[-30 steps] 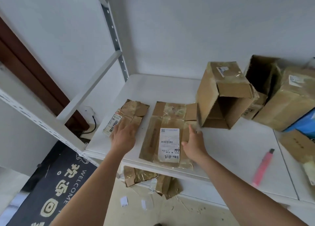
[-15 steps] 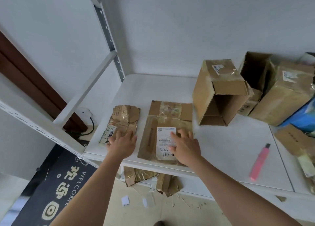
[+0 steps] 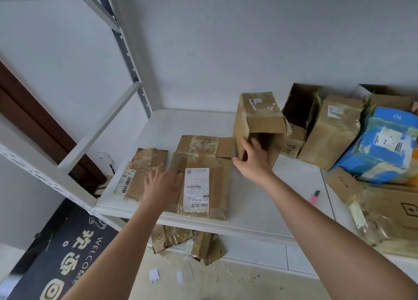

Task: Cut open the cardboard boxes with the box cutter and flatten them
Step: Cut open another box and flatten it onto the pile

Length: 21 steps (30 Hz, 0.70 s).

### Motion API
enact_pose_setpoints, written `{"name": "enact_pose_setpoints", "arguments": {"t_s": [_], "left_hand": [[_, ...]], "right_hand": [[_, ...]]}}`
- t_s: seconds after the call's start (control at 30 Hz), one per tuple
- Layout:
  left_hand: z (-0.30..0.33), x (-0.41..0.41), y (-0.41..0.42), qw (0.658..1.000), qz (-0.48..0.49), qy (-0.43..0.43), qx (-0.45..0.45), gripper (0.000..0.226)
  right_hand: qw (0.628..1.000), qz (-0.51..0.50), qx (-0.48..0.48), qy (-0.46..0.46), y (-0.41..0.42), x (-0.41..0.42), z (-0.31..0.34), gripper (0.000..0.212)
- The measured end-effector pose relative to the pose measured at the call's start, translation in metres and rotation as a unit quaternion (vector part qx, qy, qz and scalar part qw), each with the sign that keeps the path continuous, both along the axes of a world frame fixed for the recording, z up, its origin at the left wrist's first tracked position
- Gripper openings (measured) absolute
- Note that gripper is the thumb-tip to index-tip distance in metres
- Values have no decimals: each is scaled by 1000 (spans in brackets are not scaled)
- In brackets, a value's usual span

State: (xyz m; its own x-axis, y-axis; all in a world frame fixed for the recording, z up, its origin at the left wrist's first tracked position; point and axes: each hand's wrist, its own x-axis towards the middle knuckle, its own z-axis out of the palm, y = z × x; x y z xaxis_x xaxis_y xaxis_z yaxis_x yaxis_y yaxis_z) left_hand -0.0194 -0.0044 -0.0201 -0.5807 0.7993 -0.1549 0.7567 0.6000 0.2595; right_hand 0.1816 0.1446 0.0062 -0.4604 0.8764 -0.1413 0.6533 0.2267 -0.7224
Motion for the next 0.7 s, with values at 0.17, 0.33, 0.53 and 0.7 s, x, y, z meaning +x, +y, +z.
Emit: {"name": "enact_pose_setpoints", "arguments": {"t_s": [0.17, 0.33, 0.53, 0.7], "left_hand": [[0, 30, -2, 999, -31, -37, 16, 47], [9, 62, -2, 996, -9, -71, 46, 52], [20, 102, 0, 982, 18, -176, 64, 48], [47, 118, -1, 832, 186, -482, 202, 43]], "right_hand": [[993, -4, 19, 121, 4, 29, 18, 64], [971, -15, 111, 213, 2, 70, 54, 56], [933, -61, 149, 323, -5, 129, 79, 56], [884, -178, -92, 422, -5, 156, 67, 56]]}}
